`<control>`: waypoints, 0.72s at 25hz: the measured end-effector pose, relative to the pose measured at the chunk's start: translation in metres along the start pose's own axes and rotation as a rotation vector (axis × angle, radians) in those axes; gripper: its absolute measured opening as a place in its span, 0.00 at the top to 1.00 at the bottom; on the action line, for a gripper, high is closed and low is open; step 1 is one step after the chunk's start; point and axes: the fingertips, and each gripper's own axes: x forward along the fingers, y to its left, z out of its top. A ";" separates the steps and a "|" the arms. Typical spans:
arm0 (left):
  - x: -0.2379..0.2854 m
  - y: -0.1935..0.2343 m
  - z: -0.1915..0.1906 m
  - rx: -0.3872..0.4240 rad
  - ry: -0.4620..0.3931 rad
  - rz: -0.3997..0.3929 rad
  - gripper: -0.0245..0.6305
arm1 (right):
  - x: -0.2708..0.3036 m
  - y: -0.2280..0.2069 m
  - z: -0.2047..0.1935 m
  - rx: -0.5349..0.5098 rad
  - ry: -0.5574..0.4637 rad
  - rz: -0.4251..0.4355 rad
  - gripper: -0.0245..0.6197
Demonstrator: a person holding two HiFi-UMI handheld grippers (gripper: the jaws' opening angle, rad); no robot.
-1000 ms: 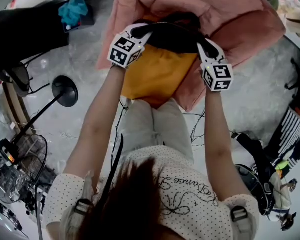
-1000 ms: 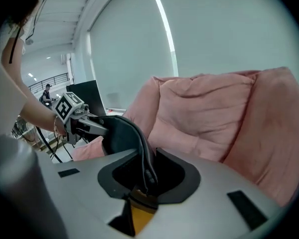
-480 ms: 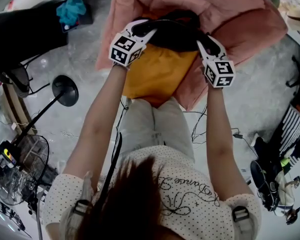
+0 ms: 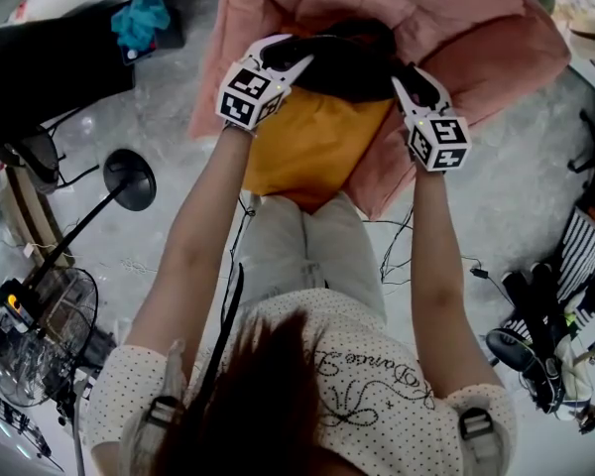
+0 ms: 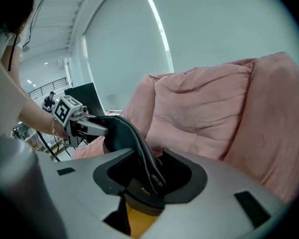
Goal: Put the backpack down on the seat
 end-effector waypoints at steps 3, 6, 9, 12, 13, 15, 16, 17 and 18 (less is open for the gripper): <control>0.001 -0.001 0.002 0.002 0.003 0.003 0.70 | 0.000 -0.001 0.000 0.009 0.000 0.010 0.64; -0.002 0.003 0.008 0.007 0.001 0.022 0.82 | -0.002 -0.005 0.005 -0.023 -0.001 -0.021 0.80; 0.000 0.007 0.021 0.044 0.003 0.009 0.88 | -0.006 -0.007 0.019 -0.083 -0.017 -0.051 0.84; 0.011 0.012 0.049 0.133 0.002 -0.008 0.90 | -0.009 -0.020 0.040 -0.108 -0.055 -0.092 0.85; 0.015 0.013 0.057 0.157 -0.002 -0.011 0.90 | -0.010 -0.024 0.045 -0.107 -0.069 -0.103 0.85; 0.022 0.015 0.067 0.178 -0.017 -0.008 0.89 | -0.011 -0.031 0.048 -0.101 -0.087 -0.120 0.84; 0.024 0.015 0.068 0.172 -0.026 -0.005 0.88 | -0.011 -0.033 0.046 -0.096 -0.089 -0.125 0.84; 0.026 0.016 0.067 0.158 -0.031 -0.001 0.87 | -0.010 -0.034 0.042 -0.088 -0.083 -0.126 0.83; 0.029 0.016 0.062 0.137 -0.028 0.003 0.86 | -0.008 -0.034 0.035 -0.077 -0.068 -0.124 0.82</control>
